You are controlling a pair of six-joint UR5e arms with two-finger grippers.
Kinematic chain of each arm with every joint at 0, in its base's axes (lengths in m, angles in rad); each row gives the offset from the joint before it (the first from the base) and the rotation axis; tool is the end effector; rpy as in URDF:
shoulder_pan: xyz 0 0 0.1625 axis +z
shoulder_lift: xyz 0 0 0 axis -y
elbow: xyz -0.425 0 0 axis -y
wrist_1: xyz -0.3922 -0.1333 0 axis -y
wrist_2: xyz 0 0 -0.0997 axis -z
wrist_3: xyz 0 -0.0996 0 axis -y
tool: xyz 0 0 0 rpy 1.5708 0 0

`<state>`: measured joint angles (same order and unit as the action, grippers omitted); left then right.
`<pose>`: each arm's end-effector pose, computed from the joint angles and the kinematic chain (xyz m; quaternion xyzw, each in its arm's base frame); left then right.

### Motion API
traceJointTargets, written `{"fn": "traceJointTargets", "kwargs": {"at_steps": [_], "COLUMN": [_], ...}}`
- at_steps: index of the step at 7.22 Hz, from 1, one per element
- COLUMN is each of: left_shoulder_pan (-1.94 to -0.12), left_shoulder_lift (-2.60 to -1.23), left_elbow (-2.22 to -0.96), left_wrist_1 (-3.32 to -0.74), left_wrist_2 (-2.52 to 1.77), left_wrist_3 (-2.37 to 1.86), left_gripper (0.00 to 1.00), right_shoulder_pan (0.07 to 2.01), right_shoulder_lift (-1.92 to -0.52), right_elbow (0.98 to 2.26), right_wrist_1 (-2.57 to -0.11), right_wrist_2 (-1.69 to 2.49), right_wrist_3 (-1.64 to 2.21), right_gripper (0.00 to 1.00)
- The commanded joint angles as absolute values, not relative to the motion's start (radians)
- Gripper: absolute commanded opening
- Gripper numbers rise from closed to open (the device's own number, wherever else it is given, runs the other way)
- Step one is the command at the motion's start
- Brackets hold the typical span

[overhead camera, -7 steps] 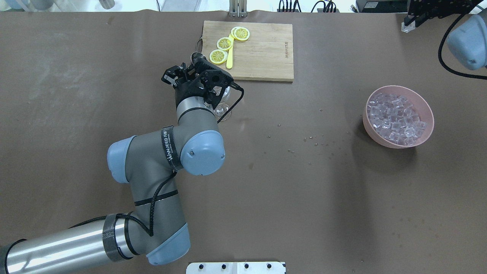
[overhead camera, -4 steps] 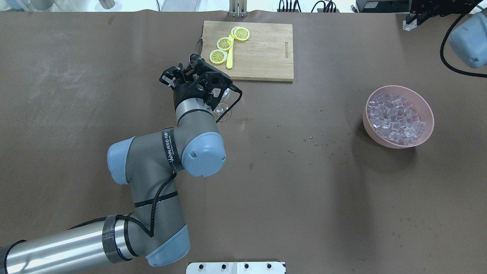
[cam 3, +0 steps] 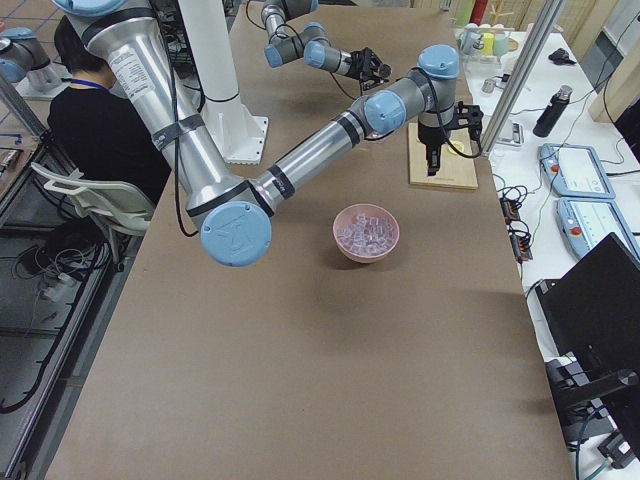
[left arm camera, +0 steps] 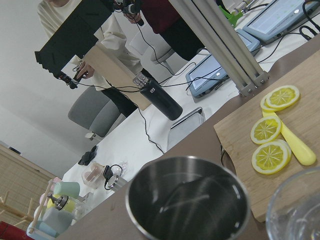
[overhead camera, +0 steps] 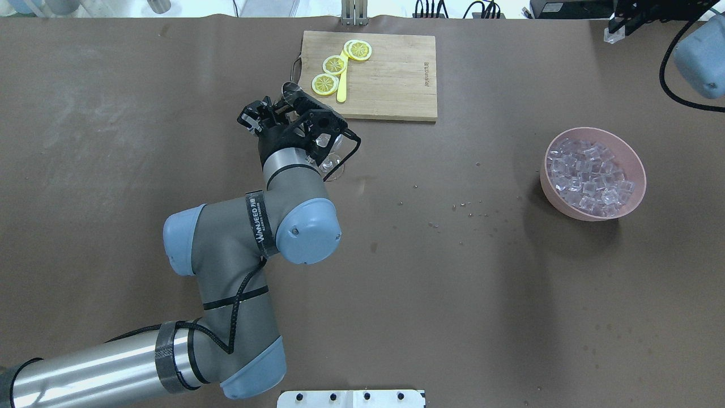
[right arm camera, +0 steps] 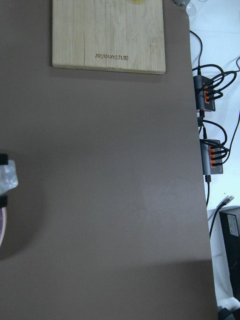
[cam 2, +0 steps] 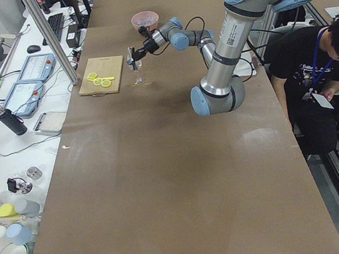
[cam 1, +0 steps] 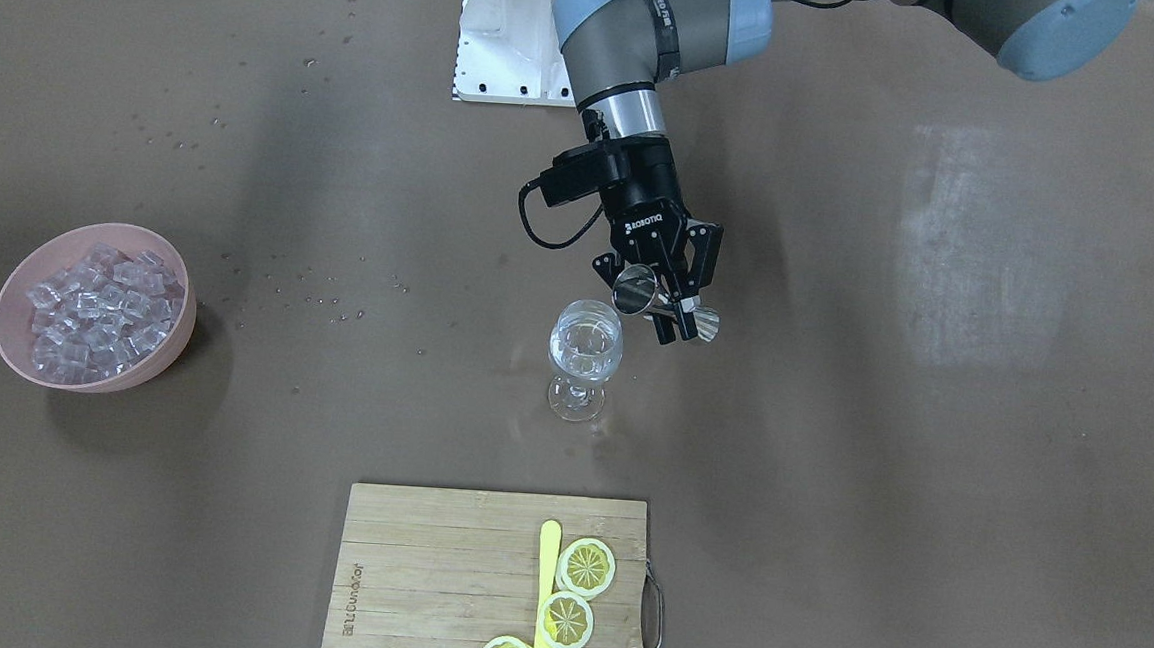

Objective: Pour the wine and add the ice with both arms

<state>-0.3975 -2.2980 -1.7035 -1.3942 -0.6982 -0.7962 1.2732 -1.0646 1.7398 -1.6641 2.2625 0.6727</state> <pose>0.5239 -0.4473 0.1695 0.4997 0.0328 0.0210 0.8653 -0.1203 -0.6301 0.2983 0.0873 -0.4131 0.0725 0.9036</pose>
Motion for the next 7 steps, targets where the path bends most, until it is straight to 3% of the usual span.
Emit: {"fn": "traceJointTargets", "kwargs": {"at_steps": [1, 7], "left_shoulder_pan": [-0.397, -0.379], "left_shoulder_lift": [-2.301, -2.327], "left_elbow": [-1.704, -1.703], "left_wrist_1": [-1.387, -1.295], "left_wrist_2": [-0.696, -0.676], "left_wrist_3": [-0.796, -0.773], "left_gripper": [0.09, 0.08], "right_shoulder_pan": [1.282, 1.298], "right_shoulder_lift": [-1.065, -1.055], "right_elbow": [1.740, 1.727], "right_wrist_1": [-1.664, -1.683], "right_wrist_2": [2.273, 2.295], "right_wrist_3": [0.673, 0.673], "right_gripper": [0.00, 0.00]}}
